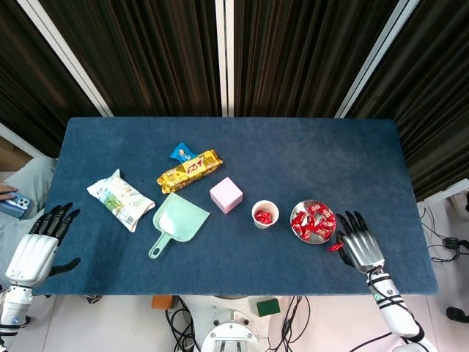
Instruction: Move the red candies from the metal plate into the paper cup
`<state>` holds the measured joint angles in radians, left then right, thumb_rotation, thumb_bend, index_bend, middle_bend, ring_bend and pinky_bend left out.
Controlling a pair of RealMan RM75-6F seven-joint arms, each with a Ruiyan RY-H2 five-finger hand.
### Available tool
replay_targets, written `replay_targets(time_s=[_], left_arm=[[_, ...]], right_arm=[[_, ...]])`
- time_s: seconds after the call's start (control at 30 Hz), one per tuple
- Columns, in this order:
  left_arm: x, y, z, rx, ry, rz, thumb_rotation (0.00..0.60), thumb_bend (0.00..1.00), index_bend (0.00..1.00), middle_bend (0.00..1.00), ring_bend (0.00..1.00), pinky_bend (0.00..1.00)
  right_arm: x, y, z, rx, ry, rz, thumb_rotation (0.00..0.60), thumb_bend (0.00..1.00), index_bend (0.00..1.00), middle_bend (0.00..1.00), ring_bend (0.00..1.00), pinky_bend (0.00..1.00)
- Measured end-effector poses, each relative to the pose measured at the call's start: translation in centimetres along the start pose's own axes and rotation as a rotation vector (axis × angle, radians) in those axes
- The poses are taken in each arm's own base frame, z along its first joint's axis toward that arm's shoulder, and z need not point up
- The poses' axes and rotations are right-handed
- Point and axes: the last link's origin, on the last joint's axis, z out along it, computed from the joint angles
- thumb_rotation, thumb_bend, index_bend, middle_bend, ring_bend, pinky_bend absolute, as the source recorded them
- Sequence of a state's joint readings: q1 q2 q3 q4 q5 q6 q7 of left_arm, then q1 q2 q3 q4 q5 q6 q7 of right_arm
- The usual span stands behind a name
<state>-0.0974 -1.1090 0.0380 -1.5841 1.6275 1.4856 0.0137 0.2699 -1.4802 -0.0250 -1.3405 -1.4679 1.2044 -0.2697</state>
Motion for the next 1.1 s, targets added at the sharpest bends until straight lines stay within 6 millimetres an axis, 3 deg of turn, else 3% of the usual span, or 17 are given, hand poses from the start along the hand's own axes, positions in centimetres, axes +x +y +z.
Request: replay_targets(time_s=[0.33, 0.53, 0.7, 0.83, 0.97, 1.1], left_arm=[[0.1, 0.0, -0.1, 0.001, 0.004, 0.000, 0.600, 0.10, 0.09, 0.03, 0.00, 0.15], [0.1, 0.0, -0.1, 0.000, 0.005, 0.000, 0.600, 0.10, 0.09, 0.03, 0.00, 0.15], [0.1, 0.0, -0.1, 0.000, 0.006, 0.000, 0.600, 0.10, 0.09, 0.03, 0.00, 0.15], [0.1, 0.0, -0.1, -0.001, 0.005, 0.002, 0.600, 0.10, 0.09, 0.03, 0.00, 0.15], [0.0, 0.0, 0.0, 0.002, 0.004, 0.002, 0.600, 0.10, 0.09, 0.03, 0.00, 0.15], [0.1, -0.2, 0.0, 0.010, 0.006, -0.002, 0.600, 0.10, 0.09, 0.03, 0.00, 0.15]], right_arm=[[0.1, -0.1, 0.0, 0.026, 0.016, -0.002, 0.600, 0.52, 0.68, 0.10, 0.00, 0.00], [1.4, -0.4, 0.0, 0.066, 0.091, 0.023, 0.600, 0.50, 0.71, 0.11, 0.00, 0.00], [4.5, -1.1, 0.8, 0.103, 0.212, 0.043, 0.600, 0.49, 0.71, 0.11, 0.00, 0.00], [7.8, -2.6, 2.6, 0.143, 0.306, 0.045, 0.600, 0.49, 0.71, 0.12, 0.00, 0.00], [10.8, -4.7, 5.5, 0.161, 0.379, 0.045, 0.600, 0.48, 0.74, 0.13, 0.00, 0.00], [11.8, -7.7, 7.7, 0.187, 0.382, 0.022, 0.600, 0.48, 0.74, 0.13, 0.00, 0.00]])
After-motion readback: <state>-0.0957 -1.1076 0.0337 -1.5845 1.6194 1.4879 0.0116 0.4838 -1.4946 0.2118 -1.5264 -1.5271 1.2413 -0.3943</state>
